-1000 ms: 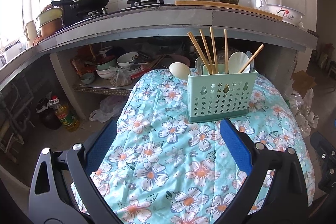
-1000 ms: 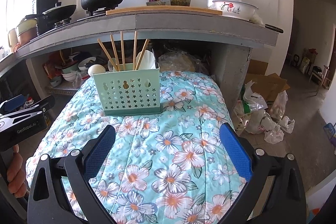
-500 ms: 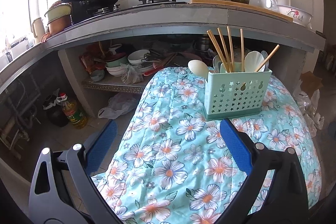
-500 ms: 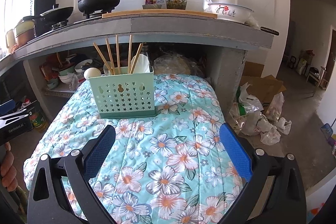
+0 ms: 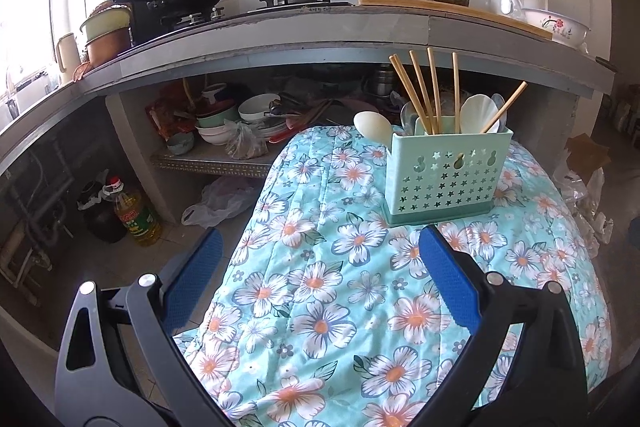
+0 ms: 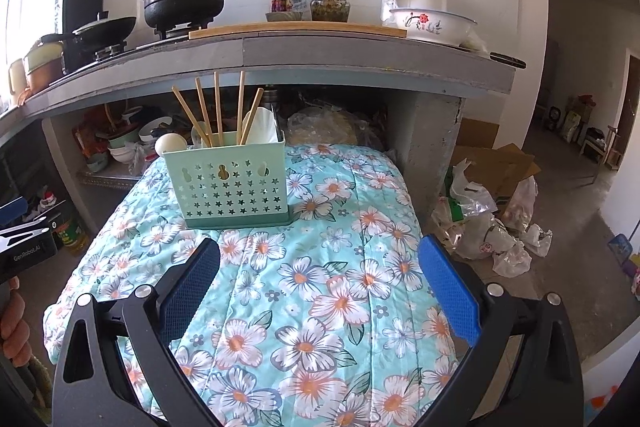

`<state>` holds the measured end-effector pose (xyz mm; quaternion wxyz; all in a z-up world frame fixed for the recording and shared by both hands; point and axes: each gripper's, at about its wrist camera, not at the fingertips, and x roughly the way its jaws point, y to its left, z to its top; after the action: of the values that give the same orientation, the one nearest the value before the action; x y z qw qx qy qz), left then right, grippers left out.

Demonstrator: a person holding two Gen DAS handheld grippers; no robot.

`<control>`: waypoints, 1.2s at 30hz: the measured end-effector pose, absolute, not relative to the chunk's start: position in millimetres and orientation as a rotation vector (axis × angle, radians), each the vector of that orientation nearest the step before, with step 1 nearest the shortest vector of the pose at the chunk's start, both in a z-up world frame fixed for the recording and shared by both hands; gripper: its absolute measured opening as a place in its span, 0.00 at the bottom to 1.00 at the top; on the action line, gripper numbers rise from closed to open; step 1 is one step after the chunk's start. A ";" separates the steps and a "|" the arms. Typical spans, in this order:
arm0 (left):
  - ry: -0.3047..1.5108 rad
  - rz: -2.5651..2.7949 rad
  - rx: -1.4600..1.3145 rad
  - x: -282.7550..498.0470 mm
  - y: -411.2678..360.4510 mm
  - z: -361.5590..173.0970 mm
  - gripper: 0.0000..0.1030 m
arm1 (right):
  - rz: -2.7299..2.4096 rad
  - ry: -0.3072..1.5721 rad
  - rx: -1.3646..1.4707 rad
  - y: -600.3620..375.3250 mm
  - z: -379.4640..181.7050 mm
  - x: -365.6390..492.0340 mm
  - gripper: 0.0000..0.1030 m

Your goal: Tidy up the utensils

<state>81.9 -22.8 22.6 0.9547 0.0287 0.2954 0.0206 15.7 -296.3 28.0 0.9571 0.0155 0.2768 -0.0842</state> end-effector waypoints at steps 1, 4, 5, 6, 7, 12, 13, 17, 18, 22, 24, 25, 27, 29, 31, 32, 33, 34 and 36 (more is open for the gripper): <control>0.599 0.040 0.058 82.0 -23.6 23.0 0.92 | -0.170 0.562 0.031 -295.8 27.9 15.5 0.94; 0.596 0.036 0.060 81.0 -25.0 23.5 0.92 | -0.166 0.563 0.031 -295.1 27.8 15.6 0.94; 0.594 0.035 0.060 80.7 -25.3 23.6 0.92 | -0.163 0.563 0.032 -294.8 27.8 15.8 0.94; 0.593 0.033 0.061 80.4 -25.8 23.7 0.92 | -0.162 0.563 0.031 -294.4 27.8 15.8 0.94; 0.593 0.033 0.064 80.4 -26.5 23.8 0.92 | -0.161 0.563 0.030 -294.0 27.7 15.8 0.94; 0.591 0.028 0.067 80.1 -27.9 25.3 0.92 | -0.156 0.562 0.030 -293.4 28.5 16.4 0.94; 0.592 0.027 0.067 80.2 -27.9 25.3 0.92 | -0.156 0.563 0.029 -293.4 28.5 16.6 0.94; 0.593 0.026 0.068 80.2 -28.8 25.2 0.92 | -0.156 0.562 0.030 -293.0 28.5 16.1 0.94; 0.596 0.024 0.067 80.4 -29.0 25.2 0.92 | -0.156 0.561 0.031 -292.9 28.7 15.9 0.94; 0.596 0.023 0.068 80.2 -29.7 25.1 0.92 | -0.155 0.560 0.031 -291.7 29.0 15.2 0.94; 0.595 0.024 0.068 80.2 -29.9 25.1 0.92 | -0.154 0.561 0.034 -291.8 29.0 15.1 0.94; 0.596 0.023 0.068 80.3 -30.0 25.1 0.92 | -0.153 0.561 0.033 -291.9 29.0 15.2 0.94; 0.597 0.023 0.069 80.2 -30.2 25.2 0.92 | -0.155 0.560 0.033 -291.7 29.1 15.0 0.94; 0.597 0.023 0.069 80.0 -30.3 25.1 0.92 | -0.154 0.560 0.033 -291.9 29.1 14.8 0.94; 0.598 0.022 0.069 80.0 -30.6 24.9 0.92 | -0.154 0.560 0.033 -292.0 29.1 14.8 0.94; 0.598 0.020 0.069 80.1 -30.9 24.6 0.92 | -0.154 0.560 0.034 -292.1 29.1 14.8 0.94; 0.598 0.021 0.069 80.1 -30.9 24.7 0.92 | -0.153 0.560 0.034 -291.9 29.2 14.6 0.94; 0.598 0.022 0.068 80.1 -30.9 24.8 0.92 | -0.153 0.560 0.034 -291.9 29.0 14.7 0.94; 0.599 0.022 0.066 80.2 -30.7 24.8 0.92 | -0.153 0.560 0.034 -291.6 29.1 14.4 0.94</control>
<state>80.2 -30.7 24.8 0.9549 0.0326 0.2948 0.0110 14.4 -291.6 29.1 0.9580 0.0166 0.2760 -0.0755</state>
